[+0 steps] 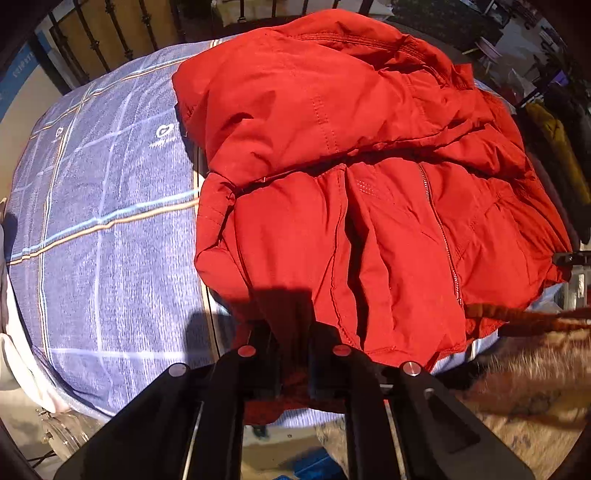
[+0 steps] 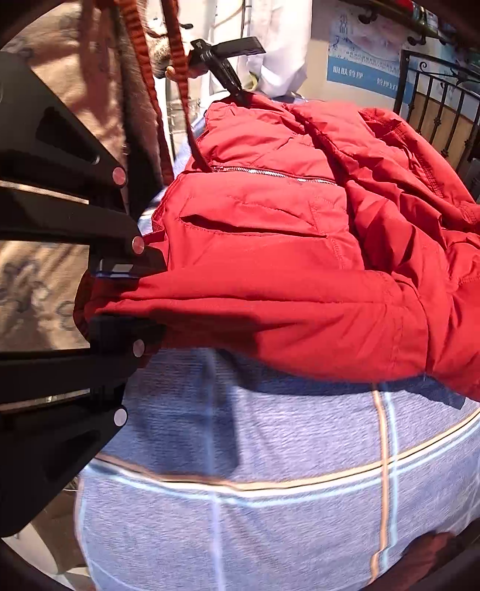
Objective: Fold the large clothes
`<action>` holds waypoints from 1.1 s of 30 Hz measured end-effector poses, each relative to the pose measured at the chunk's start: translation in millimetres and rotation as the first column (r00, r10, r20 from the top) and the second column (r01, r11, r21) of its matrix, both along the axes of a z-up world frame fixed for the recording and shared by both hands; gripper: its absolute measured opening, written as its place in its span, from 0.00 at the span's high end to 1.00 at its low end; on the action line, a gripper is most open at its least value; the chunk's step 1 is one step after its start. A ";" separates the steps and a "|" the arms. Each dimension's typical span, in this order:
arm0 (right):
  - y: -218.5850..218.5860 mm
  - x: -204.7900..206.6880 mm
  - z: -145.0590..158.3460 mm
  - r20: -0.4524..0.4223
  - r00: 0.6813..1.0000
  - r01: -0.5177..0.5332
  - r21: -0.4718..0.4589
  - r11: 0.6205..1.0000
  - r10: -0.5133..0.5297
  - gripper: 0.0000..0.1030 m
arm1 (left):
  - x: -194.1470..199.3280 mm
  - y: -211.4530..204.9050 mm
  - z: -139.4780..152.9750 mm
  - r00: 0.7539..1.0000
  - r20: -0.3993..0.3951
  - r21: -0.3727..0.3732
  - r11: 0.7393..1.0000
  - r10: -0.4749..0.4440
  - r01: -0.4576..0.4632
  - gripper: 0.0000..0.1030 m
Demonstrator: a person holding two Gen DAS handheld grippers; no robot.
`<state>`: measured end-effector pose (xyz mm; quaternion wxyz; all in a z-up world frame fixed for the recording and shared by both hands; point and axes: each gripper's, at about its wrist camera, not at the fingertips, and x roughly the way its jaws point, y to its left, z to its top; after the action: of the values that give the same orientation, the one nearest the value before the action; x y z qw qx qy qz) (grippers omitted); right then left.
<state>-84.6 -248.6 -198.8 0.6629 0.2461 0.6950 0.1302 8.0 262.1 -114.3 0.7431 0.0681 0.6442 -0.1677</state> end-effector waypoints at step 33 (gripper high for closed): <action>-75.0 283.8 80.9 0.177 0.957 0.215 0.090 0.972 -0.228 0.90 | 279.1 -27.5 50.9 0.972 0.101 -0.045 0.977 0.212 -0.209 0.89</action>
<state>199.2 -323.6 -117.9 0.7264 0.3321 0.5930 0.1019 287.2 234.6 -63.4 0.7905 -0.0045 0.6049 -0.0952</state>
